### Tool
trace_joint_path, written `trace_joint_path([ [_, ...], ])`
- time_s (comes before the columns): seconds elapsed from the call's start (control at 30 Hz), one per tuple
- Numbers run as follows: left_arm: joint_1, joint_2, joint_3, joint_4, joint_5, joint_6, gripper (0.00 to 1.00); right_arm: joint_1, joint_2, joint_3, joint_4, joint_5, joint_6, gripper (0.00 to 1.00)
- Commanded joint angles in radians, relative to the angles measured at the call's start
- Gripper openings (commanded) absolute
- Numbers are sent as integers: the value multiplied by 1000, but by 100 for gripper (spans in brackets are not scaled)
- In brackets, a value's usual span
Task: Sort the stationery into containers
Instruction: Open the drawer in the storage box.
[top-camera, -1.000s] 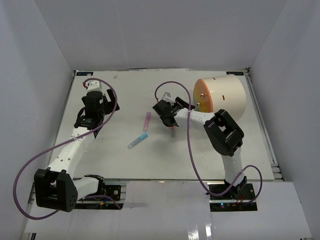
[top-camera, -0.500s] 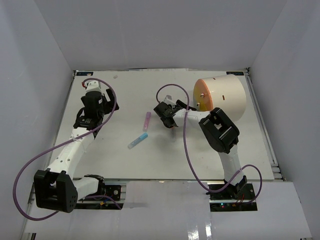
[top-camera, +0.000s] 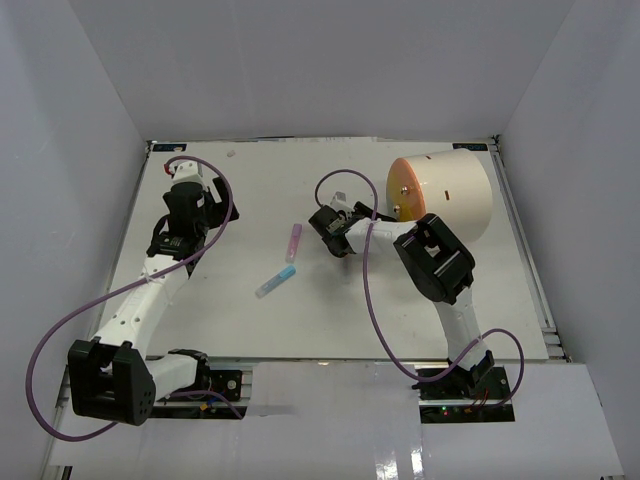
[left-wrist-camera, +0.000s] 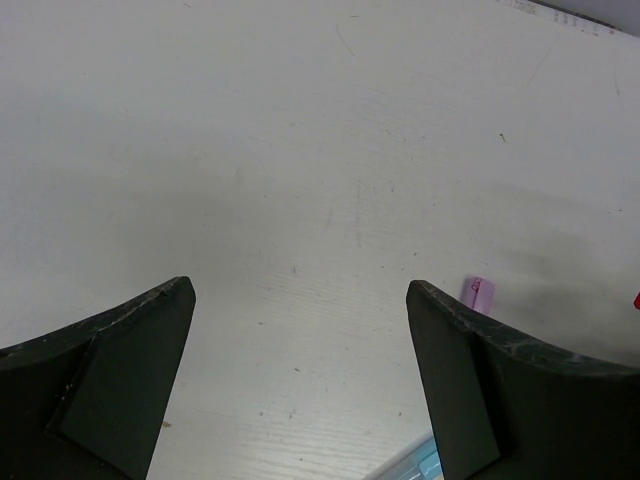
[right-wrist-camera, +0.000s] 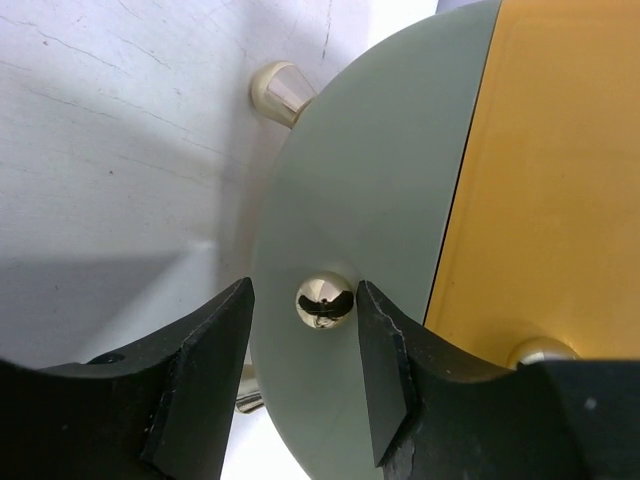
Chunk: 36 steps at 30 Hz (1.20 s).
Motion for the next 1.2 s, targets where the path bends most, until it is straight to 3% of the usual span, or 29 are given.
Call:
trace_joint_path([
  [0.0,7,-30,-7,19,16,-6,98,-8,3,33,8,64,7,52],
  [0.43,8,-32,-7,22,20,-5,98,-13,16,33,7,95,10,39],
  [0.57,8,-33,-7,22,27,-6,98,-14,17,34,7,98,10,12],
  [0.6,8,-33,-7,22,30,-8,98,-14,16,34,7,96,10,10],
  [1.17,13,-29,-7,27,50,-11,98,51,-55,37,8,32,13,10],
])
